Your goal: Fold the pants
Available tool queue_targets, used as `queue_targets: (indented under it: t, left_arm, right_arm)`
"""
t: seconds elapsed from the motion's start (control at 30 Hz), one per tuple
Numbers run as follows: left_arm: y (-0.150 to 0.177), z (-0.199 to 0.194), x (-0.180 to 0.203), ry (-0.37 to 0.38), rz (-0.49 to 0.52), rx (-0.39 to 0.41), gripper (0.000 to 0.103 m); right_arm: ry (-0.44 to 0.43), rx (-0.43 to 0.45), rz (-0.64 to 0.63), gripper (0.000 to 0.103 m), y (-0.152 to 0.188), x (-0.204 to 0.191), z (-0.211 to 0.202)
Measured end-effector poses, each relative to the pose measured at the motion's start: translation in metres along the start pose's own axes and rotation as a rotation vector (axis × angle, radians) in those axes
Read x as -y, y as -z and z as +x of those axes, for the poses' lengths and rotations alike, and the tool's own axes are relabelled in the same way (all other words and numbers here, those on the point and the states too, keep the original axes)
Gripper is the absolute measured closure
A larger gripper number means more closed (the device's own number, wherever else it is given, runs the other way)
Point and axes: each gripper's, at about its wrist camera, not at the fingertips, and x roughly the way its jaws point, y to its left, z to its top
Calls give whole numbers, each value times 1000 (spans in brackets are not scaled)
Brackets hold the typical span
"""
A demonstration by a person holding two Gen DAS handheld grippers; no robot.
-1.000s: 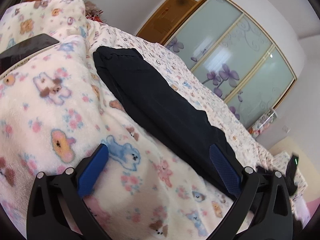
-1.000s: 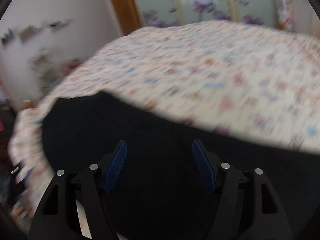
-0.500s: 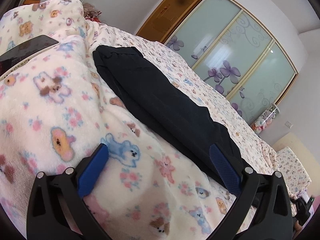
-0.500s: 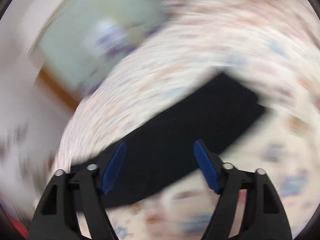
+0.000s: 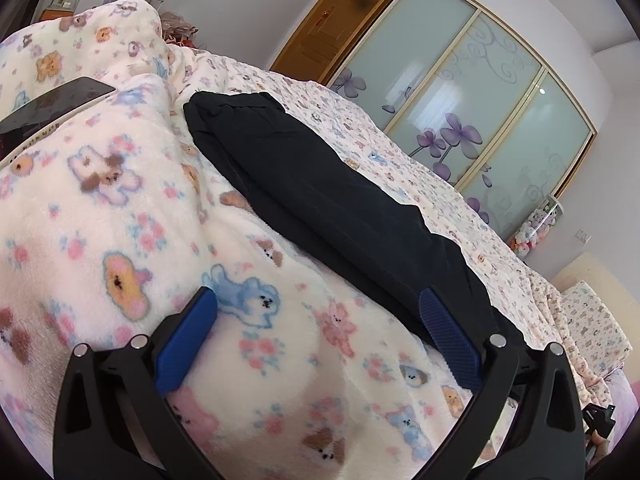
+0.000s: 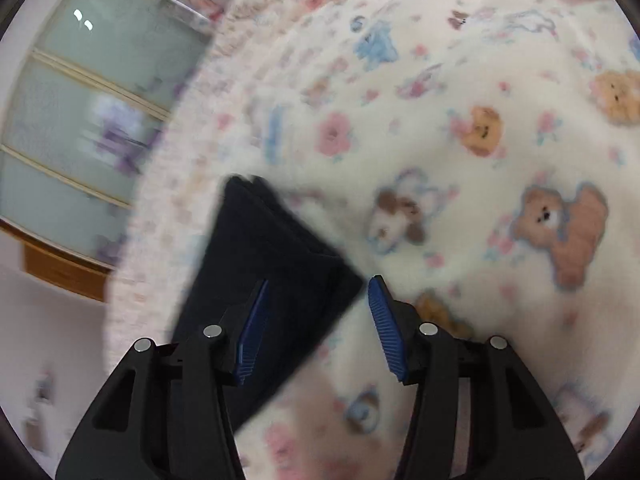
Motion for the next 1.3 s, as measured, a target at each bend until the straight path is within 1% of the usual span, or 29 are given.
queue_targets:
  t: [0.03, 0.07, 0.13, 0.23, 0.27, 0.3, 0.33, 0.4, 0.47, 0.5, 0.53, 0.6, 0.7, 0.73, 0.8, 0.83, 0.93, 1.03, 1.1, 1.13, 1.2, 1.23, 1.3]
  left_arm:
    - [0, 0, 0, -1, 1, 0, 2]
    - [0, 0, 0, -2, 1, 0, 2]
    - [0, 0, 0, -2, 1, 0, 2]
    - [0, 2, 1, -8, 4, -2, 2]
    - [-1, 2, 1, -10, 5, -2, 2]
    - [-1, 2, 1, -12, 6, -2, 2]
    - [-1, 3, 1, -14, 6, -1, 2]
    - [-1, 3, 1, -16, 9, -2, 2]
    - [-1, 3, 1, -12, 8, -2, 2]
    - [-1, 3, 0, -9, 5, -2, 2]
    - [-1, 3, 0, -6, 4, -3, 2]
    - [-2, 3, -1, -5, 3, -3, 2]
    - [-2, 2, -1, -5, 3, -3, 2]
    - [-1, 2, -1, -4, 3, -3, 2]
    - [-1, 2, -2, 0, 0, -3, 2]
    - [-1, 2, -2, 2, -1, -4, 2]
    - [-2, 1, -5, 11, -8, -6, 2]
    - [-2, 1, -4, 10, -7, -6, 2]
    - [-2, 1, -4, 11, -9, -5, 2]
    - [-2, 0, -5, 12, -11, -5, 2]
    - [-2, 0, -5, 13, -12, -4, 2]
    - [-2, 0, -5, 12, -11, -5, 2]
    - [-2, 0, -5, 12, -12, -5, 2]
  right_arm:
    - [18, 15, 30, 58, 2, 3, -1]
    - [15, 25, 43, 58, 5, 4, -2]
    - [3, 29, 18, 58, 5, 2, 1]
    - [-75, 37, -52, 57, 7, -7, 1]
    - [-127, 47, -90, 57, 9, -10, -2]
    - [-153, 59, -115, 57, 9, -15, -2]
    - [-140, 74, -141, 57, 9, -17, -3]
    - [-111, 60, -102, 57, 6, -13, 7]
    - [-89, 33, 3, 60, 4, 0, 15]
    - [-93, 41, 51, 62, 5, 6, 15]
    - [-93, 50, 63, 62, 5, 8, 13]
    - [-66, 60, 70, 61, 6, 6, 13]
    - [-69, 55, 104, 62, 5, 9, 18]
    - [-77, 50, 113, 74, 4, 9, 20]
    - [-130, 55, 121, 85, 3, 6, 19]
    - [-149, 77, 101, 87, 4, 4, 12]
    - [-205, 171, -44, 87, 10, -24, -13]
    - [-273, 198, -134, 87, 17, -54, -29]
    - [-340, 191, -218, 87, 30, -85, -41]
    - [-360, 184, -250, 87, 35, -101, -43]
    - [-430, 156, -326, 87, 55, -140, -48]
    - [-460, 140, -351, 87, 65, -157, -48]
    - [-542, 75, -411, 87, 97, -204, -44]
